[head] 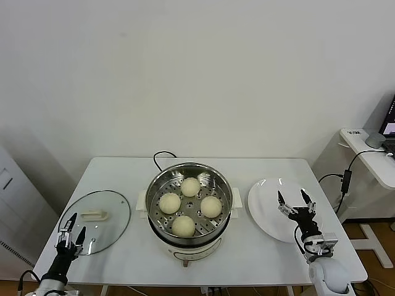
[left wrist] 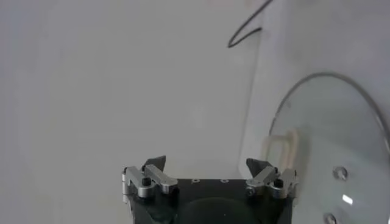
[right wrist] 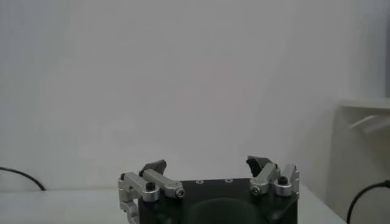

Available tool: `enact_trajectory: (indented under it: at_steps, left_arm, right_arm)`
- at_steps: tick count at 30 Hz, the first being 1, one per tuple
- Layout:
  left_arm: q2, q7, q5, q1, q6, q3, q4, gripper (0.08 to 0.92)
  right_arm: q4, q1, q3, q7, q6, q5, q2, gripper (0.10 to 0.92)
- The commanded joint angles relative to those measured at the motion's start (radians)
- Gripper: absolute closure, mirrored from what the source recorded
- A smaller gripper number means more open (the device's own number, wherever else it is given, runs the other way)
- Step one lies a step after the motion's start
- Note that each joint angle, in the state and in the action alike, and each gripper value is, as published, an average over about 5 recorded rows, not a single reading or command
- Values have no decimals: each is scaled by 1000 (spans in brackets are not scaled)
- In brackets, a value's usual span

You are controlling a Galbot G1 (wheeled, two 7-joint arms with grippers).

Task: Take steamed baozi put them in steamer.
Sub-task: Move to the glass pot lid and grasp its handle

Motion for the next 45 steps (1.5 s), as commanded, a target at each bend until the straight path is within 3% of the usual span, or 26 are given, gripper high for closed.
enact_trajectory:
  at_steps: [1,14,38,41,45]
  left_arm:
    - [-22,-49,219,-98,-67,-10,119,177]
    - [-12,-47,219,-225,-64,11,240,177]
    - [-6,-38,182,-356,-54,43,376,177]
    - [-5,-37,175,-358,-55,43,384,194]
    - [-3,-32,160,-351,-63,44,379,290]
  right_arm:
    - [-21,-21,26,-18,18,-14,28,203]
    - [-35,-25,29,-48,37,-48,37,203]
    - [-64,-23,35,-79,55,-80,41,203]
    - [-69,-23,35,-82,57,-84,41,203]
    - [-73,-22,35,-86,59,-89,41,203]
